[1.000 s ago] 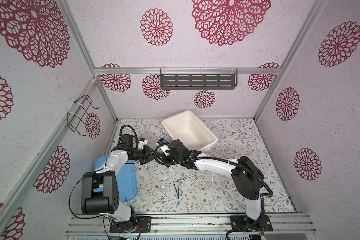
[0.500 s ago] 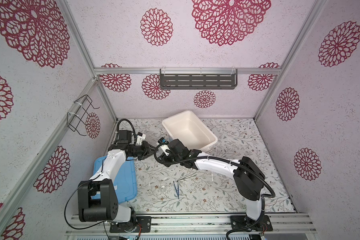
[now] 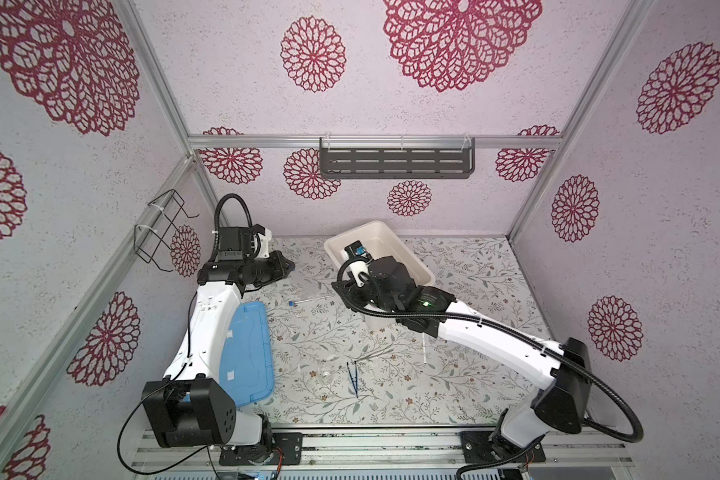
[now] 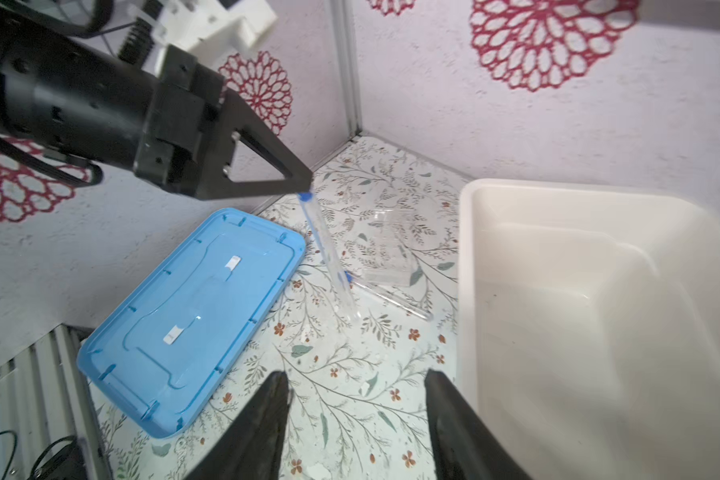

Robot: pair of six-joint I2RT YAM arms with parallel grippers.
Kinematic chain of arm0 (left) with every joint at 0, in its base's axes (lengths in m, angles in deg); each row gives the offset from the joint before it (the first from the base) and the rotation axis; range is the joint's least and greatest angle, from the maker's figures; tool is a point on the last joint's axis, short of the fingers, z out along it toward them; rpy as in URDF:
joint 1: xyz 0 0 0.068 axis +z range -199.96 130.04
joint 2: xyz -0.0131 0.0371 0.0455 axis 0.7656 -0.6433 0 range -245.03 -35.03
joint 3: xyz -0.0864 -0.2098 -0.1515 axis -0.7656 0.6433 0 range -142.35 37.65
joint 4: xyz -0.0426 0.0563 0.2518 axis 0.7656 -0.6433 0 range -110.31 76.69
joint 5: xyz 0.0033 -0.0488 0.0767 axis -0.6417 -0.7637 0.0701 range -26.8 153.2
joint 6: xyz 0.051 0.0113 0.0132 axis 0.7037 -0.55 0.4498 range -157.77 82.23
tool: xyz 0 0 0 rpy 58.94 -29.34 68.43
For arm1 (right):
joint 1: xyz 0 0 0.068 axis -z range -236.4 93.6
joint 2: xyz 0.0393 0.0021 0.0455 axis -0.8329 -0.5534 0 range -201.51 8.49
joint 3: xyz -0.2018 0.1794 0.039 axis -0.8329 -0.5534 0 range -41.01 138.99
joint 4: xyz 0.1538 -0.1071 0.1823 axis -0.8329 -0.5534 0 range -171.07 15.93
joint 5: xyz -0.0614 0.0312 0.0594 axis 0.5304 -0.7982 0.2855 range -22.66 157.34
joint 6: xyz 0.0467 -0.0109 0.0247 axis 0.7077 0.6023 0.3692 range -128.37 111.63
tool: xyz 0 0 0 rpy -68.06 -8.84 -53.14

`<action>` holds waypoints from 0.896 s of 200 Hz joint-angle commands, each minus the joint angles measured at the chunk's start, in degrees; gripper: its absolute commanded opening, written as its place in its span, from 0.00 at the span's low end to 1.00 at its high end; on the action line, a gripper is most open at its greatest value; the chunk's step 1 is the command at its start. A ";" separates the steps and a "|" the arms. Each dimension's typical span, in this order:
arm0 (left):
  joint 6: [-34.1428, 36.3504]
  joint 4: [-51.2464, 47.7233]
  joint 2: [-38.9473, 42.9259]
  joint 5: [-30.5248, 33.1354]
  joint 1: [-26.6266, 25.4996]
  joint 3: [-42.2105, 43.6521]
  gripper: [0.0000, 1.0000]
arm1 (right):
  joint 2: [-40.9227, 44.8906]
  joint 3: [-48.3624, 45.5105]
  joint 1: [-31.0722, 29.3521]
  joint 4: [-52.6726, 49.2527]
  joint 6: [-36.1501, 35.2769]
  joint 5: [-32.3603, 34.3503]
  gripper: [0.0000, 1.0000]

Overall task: Organize the chemistry lab equipment
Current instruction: 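Raise the tube with the left gripper while the right gripper opens and withdraws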

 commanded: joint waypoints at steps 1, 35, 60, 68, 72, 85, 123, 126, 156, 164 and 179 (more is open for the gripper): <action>2.90 2.72 -2.53 8.74 -1.02 -4.15 0.14 | 5.19 -5.27 1.94 -0.85 3.11 7.33 0.58; 2.68 6.90 -8.63 15.10 -1.69 -9.32 0.14 | 14.04 -14.21 5.03 -2.87 8.85 9.39 0.58; 1.74 8.96 -14.69 17.17 -1.67 -13.48 0.16 | 20.70 -19.53 6.51 -6.44 11.37 12.67 0.59; 1.48 9.40 -16.78 17.88 -1.75 -15.12 0.16 | 22.71 -20.76 6.70 -8.37 12.39 13.97 0.60; 1.46 9.65 -17.73 18.16 -1.76 -15.86 0.16 | 23.79 -21.46 6.87 -9.41 12.89 14.63 0.64; 1.36 9.97 -20.52 19.68 -1.76 -18.04 0.16 | 27.42 -24.31 7.46 -12.37 14.86 16.17 0.96; 2.71 10.21 -24.83 21.81 -2.37 -20.35 0.15 | 39.26 -34.50 8.72 -16.11 17.92 18.97 0.99; 2.93 10.33 -25.01 22.02 -2.37 -20.28 0.15 | 39.90 -35.05 8.79 -16.32 18.35 19.30 0.99; 4.53 10.80 -25.54 23.00 -2.55 -19.27 0.15 | 45.74 -39.44 8.94 -16.24 21.79 20.12 0.99; 4.85 11.09 -25.63 22.74 -2.54 -18.82 0.15 | 46.63 -40.05 8.90 -15.63 22.26 19.98 0.99; 5.27 11.22 -25.96 22.99 -2.61 -18.51 0.15 | 47.42 -40.49 8.91 -15.28 22.43 20.03 0.99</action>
